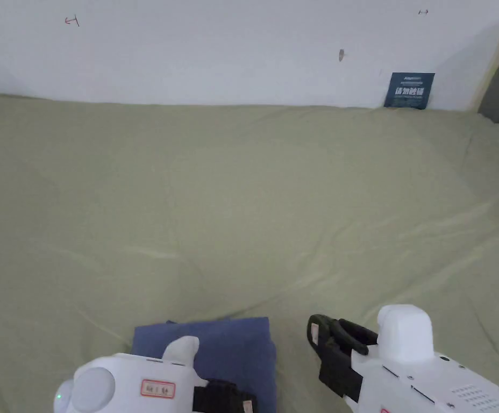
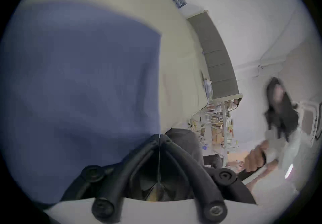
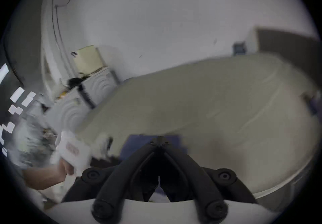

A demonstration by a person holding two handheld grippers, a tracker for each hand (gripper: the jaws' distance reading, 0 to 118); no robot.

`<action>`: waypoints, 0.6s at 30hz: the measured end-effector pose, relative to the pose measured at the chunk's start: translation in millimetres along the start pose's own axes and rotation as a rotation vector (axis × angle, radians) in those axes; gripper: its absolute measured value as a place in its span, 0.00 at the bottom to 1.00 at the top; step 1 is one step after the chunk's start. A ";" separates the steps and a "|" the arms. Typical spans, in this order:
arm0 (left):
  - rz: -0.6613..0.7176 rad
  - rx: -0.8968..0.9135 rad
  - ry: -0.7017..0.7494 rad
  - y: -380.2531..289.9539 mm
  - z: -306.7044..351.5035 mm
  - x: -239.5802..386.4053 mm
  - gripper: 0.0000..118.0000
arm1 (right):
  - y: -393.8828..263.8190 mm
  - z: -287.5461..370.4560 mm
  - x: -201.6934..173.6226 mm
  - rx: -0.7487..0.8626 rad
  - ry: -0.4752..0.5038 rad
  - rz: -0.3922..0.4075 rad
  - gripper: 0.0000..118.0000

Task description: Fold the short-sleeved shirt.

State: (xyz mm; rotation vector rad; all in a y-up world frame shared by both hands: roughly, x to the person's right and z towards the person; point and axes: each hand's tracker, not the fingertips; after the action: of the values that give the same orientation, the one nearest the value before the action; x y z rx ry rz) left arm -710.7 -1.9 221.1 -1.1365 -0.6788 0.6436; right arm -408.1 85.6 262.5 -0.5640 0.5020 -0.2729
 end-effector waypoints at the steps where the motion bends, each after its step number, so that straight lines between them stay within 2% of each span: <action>1: -0.009 0.034 0.010 4.5 20.1 -0.7 0.00 | -2.9 -16.1 6.4 -0.067 0.106 -0.059 0.01; 3: -0.005 0.070 0.039 11.7 53.9 -7.9 0.00 | -11.0 -48.8 17.6 -0.187 0.236 -0.183 0.01; 4: 0.008 0.104 0.062 16.5 71.0 -17.0 0.00 | -18.8 -69.7 27.1 -0.258 0.353 -0.256 0.01; 5: 0.014 0.125 0.089 18.8 84.9 -24.1 0.00 | -27.2 -86.8 35.6 -0.300 0.429 -0.313 0.01; 6: 0.029 0.146 0.119 20.8 97.9 -36.1 0.00 | -35.9 -105.8 43.2 -0.352 0.479 -0.362 0.01; 8: 0.061 0.186 0.158 21.4 117.0 -50.9 0.00 | -50.0 -135.6 57.4 -0.418 0.503 -0.433 0.01; 10: 0.135 0.183 0.168 23.2 126.1 -73.9 0.00 | -64.8 -159.2 73.2 -0.461 0.479 -0.507 0.01; 12: 0.151 0.173 0.156 25.6 125.9 -95.2 0.02 | -77.7 -173.6 92.0 -0.492 0.500 -0.608 0.01; 13: 0.160 0.170 0.148 26.0 124.1 -103.2 0.22 | -84.4 -175.1 97.3 -0.492 0.527 -0.662 0.01; 15: 0.177 0.155 0.053 26.7 118.4 -116.9 0.92 | -91.0 -177.1 105.8 -0.483 0.581 -0.756 0.01; 16: 0.217 0.167 0.014 27.6 114.2 -125.8 1.00 | -91.3 -177.0 106.6 -0.471 0.575 -0.742 0.01; 18: 0.239 0.119 0.009 31.6 98.5 -132.2 1.00 | -93.1 -175.9 104.3 -0.473 0.577 -0.732 0.01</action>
State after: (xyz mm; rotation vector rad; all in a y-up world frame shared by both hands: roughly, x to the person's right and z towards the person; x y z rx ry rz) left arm -873.5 -34.9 197.3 -1.1178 -0.4939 0.8701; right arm -422.1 -107.1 147.8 -1.1359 0.9176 -1.0508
